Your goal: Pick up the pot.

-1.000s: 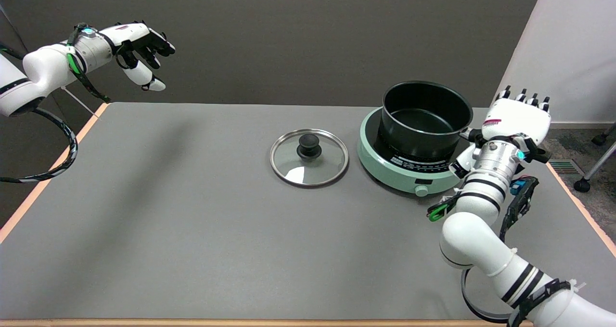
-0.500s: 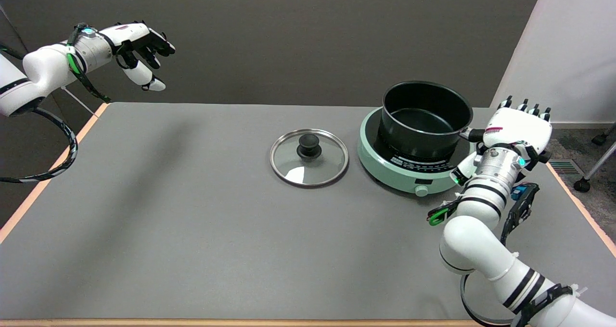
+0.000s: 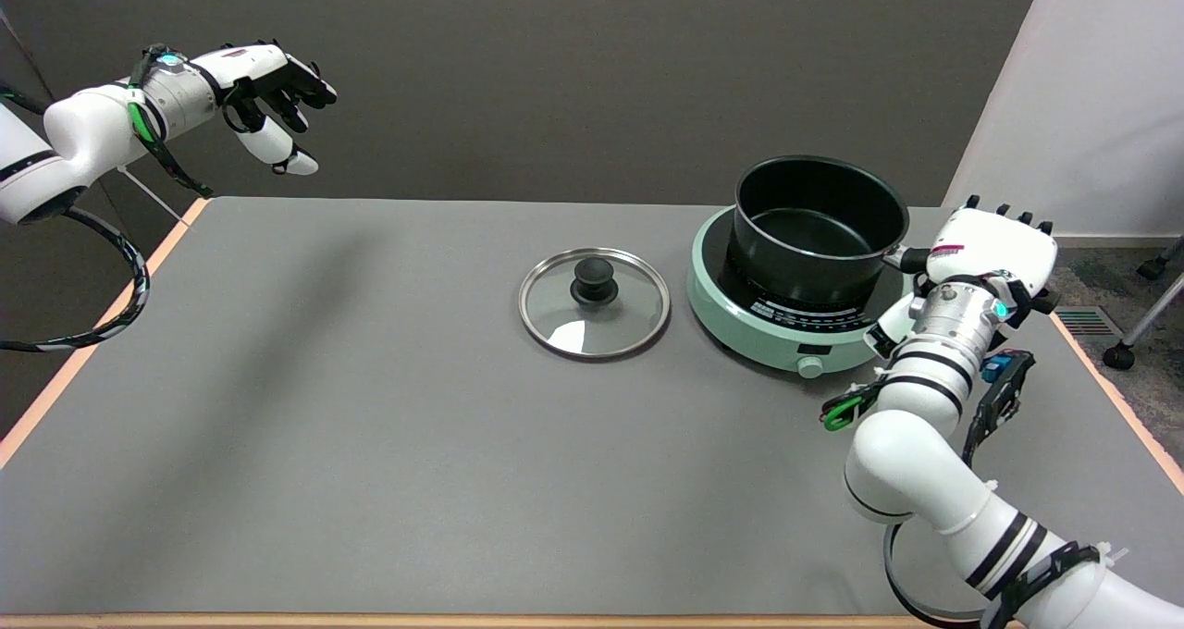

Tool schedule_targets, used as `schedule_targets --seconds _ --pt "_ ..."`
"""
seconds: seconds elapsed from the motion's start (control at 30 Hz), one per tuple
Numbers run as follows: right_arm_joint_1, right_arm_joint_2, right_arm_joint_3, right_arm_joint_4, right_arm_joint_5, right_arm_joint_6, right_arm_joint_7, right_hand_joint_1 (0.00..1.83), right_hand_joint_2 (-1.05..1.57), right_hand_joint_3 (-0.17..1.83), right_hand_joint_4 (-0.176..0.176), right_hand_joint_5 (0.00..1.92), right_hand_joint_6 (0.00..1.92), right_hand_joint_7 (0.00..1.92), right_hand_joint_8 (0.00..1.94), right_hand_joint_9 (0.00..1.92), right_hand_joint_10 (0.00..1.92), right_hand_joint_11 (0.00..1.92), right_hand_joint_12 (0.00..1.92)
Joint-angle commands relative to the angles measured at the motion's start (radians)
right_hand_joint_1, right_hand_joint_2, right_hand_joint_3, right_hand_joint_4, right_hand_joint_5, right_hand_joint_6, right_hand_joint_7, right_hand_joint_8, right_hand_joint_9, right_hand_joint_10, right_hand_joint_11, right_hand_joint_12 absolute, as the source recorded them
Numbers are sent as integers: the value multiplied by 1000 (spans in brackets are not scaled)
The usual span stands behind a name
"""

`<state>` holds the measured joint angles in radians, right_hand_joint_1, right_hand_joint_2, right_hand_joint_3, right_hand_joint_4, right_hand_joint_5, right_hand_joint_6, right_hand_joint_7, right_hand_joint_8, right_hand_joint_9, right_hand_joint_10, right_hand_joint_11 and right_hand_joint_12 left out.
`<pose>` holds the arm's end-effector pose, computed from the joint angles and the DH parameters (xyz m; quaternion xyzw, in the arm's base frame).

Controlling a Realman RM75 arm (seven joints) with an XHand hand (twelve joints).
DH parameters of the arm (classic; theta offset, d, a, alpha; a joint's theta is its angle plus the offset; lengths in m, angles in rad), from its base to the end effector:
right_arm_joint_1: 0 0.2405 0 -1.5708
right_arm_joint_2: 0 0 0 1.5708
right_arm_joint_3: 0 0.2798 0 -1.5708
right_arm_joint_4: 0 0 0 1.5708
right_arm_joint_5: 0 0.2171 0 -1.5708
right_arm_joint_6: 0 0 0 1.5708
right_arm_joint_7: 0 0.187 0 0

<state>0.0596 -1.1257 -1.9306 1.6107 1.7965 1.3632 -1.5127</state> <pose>-0.2289 -0.3176 0.4432 0.2757 0.0996 0.0053 0.9560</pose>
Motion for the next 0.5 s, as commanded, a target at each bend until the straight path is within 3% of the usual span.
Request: schedule_targets --seconds 0.03,0.5 --pt "8 3 -1 -1 13 -4 -4 1257 -935 1829 112 675 675 675 675 675 675 675 675" --pt "10 3 1 -3 13 -4 -4 1255 -774 1630 42 959 959 959 959 959 959 959 959"
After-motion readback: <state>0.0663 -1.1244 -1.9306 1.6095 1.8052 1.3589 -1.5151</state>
